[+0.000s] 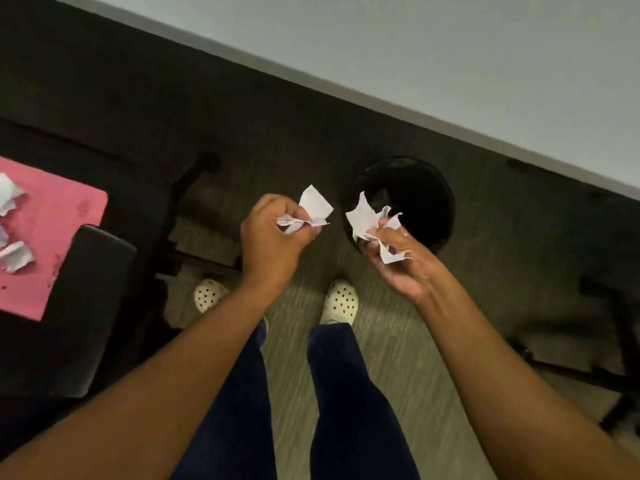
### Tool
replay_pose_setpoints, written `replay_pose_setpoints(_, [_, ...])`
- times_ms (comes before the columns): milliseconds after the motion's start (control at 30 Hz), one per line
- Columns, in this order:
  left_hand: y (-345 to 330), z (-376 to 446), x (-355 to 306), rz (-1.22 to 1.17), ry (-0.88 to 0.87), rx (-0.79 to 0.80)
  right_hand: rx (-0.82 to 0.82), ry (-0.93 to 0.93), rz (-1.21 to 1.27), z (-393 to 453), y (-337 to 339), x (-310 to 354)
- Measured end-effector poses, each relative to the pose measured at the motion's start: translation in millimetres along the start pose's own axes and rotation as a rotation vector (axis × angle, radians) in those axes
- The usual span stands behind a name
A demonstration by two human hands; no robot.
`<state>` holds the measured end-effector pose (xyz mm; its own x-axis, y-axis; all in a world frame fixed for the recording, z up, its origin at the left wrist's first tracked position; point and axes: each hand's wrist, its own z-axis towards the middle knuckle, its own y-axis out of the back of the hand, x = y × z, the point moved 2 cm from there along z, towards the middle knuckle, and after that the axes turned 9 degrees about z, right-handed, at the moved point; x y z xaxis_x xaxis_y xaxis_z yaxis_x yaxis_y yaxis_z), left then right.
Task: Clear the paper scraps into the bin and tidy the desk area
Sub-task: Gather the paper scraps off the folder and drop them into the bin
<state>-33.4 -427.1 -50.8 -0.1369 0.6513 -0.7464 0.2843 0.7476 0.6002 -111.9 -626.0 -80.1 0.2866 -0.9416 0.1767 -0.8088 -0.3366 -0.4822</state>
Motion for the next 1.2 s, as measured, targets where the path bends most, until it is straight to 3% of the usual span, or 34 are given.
replay_pose_setpoints(167, [-103.6,15.5,-9.1,-0.103,0.208,0.372,-0.217,0.137,0.075,22.8,69.9,32.6])
replay_pose_setpoints(367, [-193.8,25.5,-0.6,-0.375,0.665,0.492,-0.4,0.176,0.088,63.6,96.0,52.9])
replay_pose_setpoints(567, [-226.7,53.1,-18.5,-0.586,0.828,0.625,-0.313,0.088,-0.047,89.3,107.5,85.2])
replay_pose_setpoints(667, [-224.3,57.7,-25.3,-0.612,0.836,0.694,-0.256,0.075,-0.033,88.6,111.3,91.4])
replay_pose_setpoints(867, [-196.8,50.9,-19.8,-0.618,0.81,0.683,-0.261,0.158,0.016,72.1,102.7,76.6])
replay_pose_setpoints(967, [-166.3,46.1,-11.8,-0.557,0.763,0.596,-0.262,0.176,0.012,58.7,88.9,58.9])
replay_pose_setpoints(1067, [-123.7,44.6,-4.3,-0.513,0.691,0.52,-0.228,0.202,-0.149,40.0,62.2,33.5])
replay_pose_setpoints(1200, [-44.5,41.3,-6.1,-0.496,0.384,0.227,-0.126,0.246,-0.416,14.2,0.0,-4.6])
